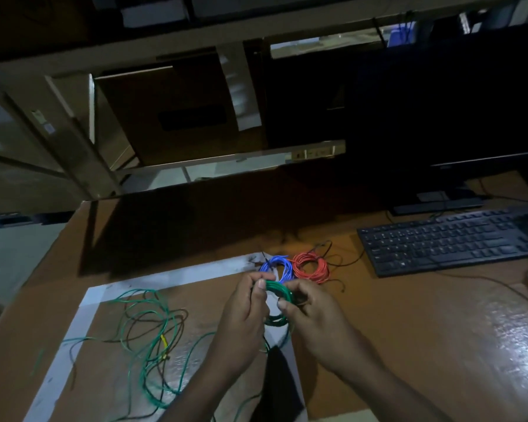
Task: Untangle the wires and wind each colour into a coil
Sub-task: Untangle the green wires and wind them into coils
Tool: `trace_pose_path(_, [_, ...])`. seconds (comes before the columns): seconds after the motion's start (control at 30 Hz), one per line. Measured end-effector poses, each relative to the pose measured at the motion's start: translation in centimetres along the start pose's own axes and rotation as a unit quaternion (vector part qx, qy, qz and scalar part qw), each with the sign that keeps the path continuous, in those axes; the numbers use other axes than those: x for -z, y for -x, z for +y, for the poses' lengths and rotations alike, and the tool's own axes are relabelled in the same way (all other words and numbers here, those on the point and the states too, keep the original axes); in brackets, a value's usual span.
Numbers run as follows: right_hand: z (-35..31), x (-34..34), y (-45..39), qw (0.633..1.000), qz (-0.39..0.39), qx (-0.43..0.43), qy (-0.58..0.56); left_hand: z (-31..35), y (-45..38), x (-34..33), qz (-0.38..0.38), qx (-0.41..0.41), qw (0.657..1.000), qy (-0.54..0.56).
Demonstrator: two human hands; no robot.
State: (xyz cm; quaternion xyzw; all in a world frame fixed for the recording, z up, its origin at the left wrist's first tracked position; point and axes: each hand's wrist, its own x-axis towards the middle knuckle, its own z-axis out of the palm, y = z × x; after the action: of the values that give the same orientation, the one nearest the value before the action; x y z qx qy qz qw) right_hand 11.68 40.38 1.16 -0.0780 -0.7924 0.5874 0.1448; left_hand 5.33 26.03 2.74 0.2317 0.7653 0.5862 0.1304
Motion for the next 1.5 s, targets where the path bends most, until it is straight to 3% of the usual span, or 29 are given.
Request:
trace_pose_path(0.1, [0.1, -0.5, 0.4, 0.997, 0.053, 0.022, 0.051, -0.3, 0.1, 0.0, -0.023, -0.009, 0.999, -0.043])
trace_pose_path(0.23, [0.4, -0.3, 0.6, 0.984, 0.054, 0.022, 0.17, -0.9, 0.3, -0.4, -0.026, -0.006, 0.995, -0.095])
trace_pose_path(0.33, [0.0, 0.3, 1.0, 0.981, 0.061, 0.014, 0.183, -0.5, 0.2, -0.4, -0.07, 0.07, 0.995, 0.004])
trace_pose_path(0.43, [-0.9, 0.9, 2.3, 0.979, 0.091, -0.012, 0.183, 0.4, -0.4, 0.6, -0.133, 0.195, 0.962, 0.134])
trace_pose_path(0.53, [-1.3, 0.7, 2.8, 0.974, 0.118, 0.006, 0.192, 1.0, -1.1, 1.5, -0.178, 0.216, 0.952, 0.121])
trace_pose_path(0.7, [0.2, 0.7, 2.0, 0.979, 0.108, 0.041, 0.17, 0.2, -1.4, 0.0, -0.158, 0.192, 0.968, 0.039])
trace_pose_path(0.87, [1.0, 2.5, 1.0, 0.987, 0.066, -0.065, 0.131, -1.4, -1.2, -1.4, -0.099, 0.219, 0.967, 0.087])
trace_pose_path(0.93, [2.4, 3.7, 0.2, 0.971, 0.108, -0.121, 0.175, -1.9, -0.8, -1.7, -0.079, 0.219, 0.967, 0.105])
trace_pose_path(1.07, [6.0, 5.4, -1.2, 0.901, 0.192, -0.176, 0.347, -2.0, 0.0, -2.1, -0.06, 0.223, 0.961, 0.152])
trace_pose_path(1.33, [8.4, 4.8, -2.6, 0.864, 0.185, -0.143, 0.447, -1.9, 0.0, -2.1, -0.014, 0.21, 0.961, 0.182])
trace_pose_path(1.5, [7.3, 5.4, -1.8, 0.873, 0.147, -0.133, 0.445, -2.0, -0.1, -2.0, -0.002, 0.215, 0.955, 0.205])
